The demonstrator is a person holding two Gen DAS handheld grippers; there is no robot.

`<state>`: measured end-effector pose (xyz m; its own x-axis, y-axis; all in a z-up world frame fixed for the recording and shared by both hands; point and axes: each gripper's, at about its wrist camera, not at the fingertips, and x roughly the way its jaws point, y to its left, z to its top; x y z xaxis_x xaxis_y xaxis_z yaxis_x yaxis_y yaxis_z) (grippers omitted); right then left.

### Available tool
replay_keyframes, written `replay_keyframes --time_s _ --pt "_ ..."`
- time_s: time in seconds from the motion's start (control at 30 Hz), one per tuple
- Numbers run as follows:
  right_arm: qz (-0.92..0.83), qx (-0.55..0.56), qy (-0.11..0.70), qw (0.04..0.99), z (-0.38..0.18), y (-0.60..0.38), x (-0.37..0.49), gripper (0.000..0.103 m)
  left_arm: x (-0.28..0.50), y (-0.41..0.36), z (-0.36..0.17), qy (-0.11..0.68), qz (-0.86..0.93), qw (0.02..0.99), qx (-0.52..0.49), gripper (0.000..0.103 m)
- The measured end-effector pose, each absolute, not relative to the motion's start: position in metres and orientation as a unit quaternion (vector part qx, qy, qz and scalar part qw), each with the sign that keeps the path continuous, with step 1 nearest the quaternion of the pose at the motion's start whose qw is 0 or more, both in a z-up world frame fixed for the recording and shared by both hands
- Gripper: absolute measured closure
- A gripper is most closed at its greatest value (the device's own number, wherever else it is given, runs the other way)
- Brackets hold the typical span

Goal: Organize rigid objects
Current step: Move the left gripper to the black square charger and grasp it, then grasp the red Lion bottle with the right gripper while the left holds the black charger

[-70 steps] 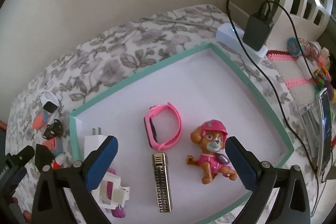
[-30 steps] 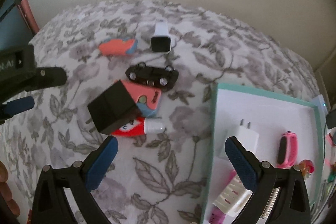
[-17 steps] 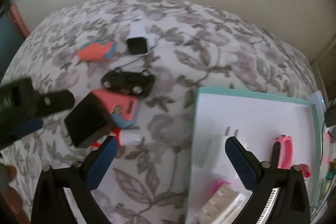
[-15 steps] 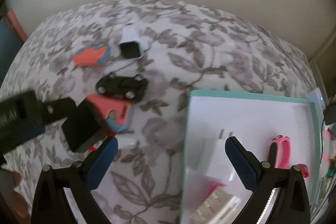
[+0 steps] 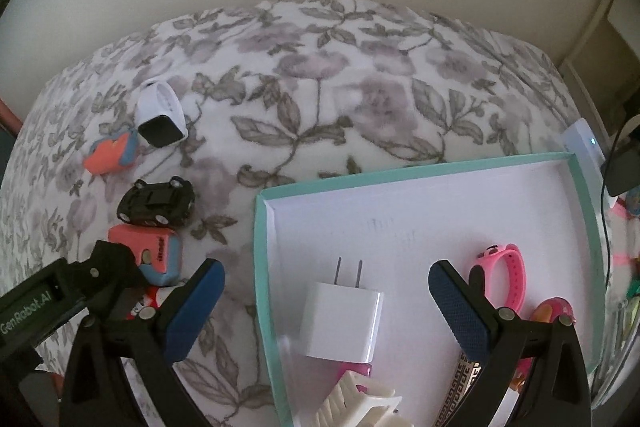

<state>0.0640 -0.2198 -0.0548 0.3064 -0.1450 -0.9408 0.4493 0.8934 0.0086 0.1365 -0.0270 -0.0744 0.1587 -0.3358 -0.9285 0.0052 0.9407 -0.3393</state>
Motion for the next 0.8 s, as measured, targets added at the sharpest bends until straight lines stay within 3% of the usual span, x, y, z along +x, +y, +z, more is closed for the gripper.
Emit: replay_keyframes --time_s 0.33,0.8 --pt "-0.174 0.136 0.559 0.799 -0.055 -0.215 0.065 0.0 0.134 -0.014 -0.075 0.645 -0.112 0.743 -0.136 0.04" --pt "-0.069 0.104 0.555 0.823 -0.057 -0.147 0.072 0.0 0.136 0.068 -0.075 0.644 -0.027 0.749 -0.153 0.043"
